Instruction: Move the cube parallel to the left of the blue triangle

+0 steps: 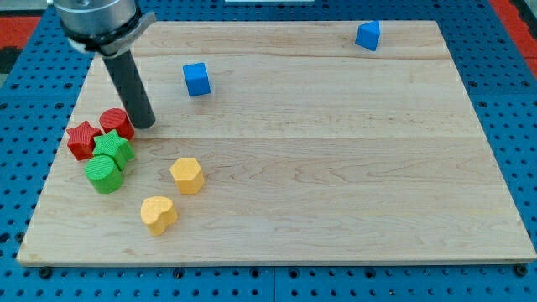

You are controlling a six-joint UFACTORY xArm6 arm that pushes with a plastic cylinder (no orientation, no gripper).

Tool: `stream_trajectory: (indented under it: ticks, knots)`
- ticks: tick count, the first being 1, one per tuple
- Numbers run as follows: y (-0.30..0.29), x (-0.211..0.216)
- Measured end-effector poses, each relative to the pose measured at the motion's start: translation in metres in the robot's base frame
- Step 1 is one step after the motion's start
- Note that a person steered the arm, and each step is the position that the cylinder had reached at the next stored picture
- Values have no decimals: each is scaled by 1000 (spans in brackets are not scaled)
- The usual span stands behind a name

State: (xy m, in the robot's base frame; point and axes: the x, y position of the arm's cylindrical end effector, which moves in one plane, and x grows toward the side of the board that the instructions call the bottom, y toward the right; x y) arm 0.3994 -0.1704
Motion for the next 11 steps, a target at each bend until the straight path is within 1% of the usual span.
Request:
stream_trajectory:
  ticks: [1, 2, 3, 4, 5, 6, 7, 8, 9, 10, 11]
  knots:
    - [57, -65]
    - [126, -83]
    - [125, -74]
    - [77, -63]
    - [96, -92]
    - [161, -113]
    - [209, -113]
    - [172, -97]
    - [105, -99]
    - [109, -134]
    - [172, -135]
